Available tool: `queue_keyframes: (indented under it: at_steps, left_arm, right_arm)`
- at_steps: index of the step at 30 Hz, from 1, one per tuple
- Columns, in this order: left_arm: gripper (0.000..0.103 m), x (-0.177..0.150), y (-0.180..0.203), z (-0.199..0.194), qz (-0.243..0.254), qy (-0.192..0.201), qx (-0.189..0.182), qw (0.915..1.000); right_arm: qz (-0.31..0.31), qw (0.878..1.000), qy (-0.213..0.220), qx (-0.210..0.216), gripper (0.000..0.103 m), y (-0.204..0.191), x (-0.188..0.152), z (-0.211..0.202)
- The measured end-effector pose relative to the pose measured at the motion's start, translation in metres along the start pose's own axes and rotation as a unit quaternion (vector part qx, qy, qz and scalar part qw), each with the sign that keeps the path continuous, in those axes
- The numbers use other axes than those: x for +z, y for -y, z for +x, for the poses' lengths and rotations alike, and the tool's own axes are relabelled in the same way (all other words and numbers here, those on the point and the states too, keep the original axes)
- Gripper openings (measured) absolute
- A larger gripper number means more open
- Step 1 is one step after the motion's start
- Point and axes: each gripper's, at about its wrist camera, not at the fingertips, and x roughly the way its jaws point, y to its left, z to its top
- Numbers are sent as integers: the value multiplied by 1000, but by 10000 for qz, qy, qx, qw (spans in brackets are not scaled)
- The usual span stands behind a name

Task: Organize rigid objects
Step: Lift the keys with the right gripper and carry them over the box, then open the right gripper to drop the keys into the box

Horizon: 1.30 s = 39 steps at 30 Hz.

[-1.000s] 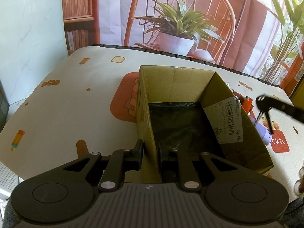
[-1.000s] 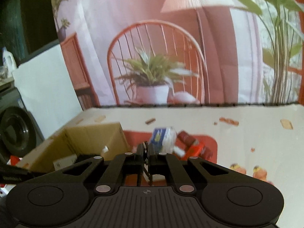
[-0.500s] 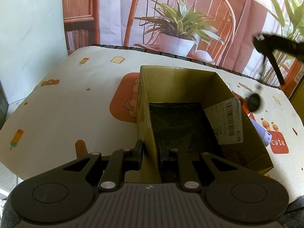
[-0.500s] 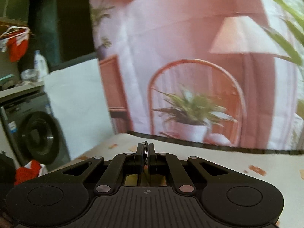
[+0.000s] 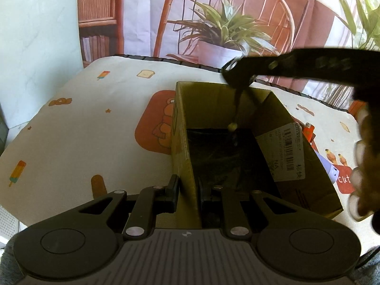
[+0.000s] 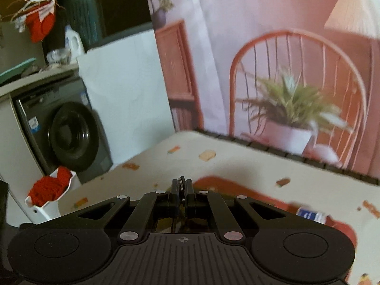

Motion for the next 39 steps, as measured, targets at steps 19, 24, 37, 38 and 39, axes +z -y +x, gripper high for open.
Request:
queue_keyframes:
  at_steps: [19,24,37,38,39]
  left_arm:
    - [18,-1,0,1,5,12,-22,10000]
    - [19,-1,1,1,10,16,-23,10000]
    - [19,-1,0,0,11,25,-41,10000]
    - [19,-1,0,0,12,25,-42,10000]
    - [19,-1,0,0,12,25,-41,10000]
  right_arm:
    - [700,9901,-1210,-109,4,19,-10,62]
    - [953,9866,-1318,-123,4,28,-11,67]
    - [1276,9833,-1284,-194,11,40,-11,65]
    - [1288,9835,-1253,-210,12,41,-11,63]
    - [1296,9838,-1216,-222,14,41,-11,61]
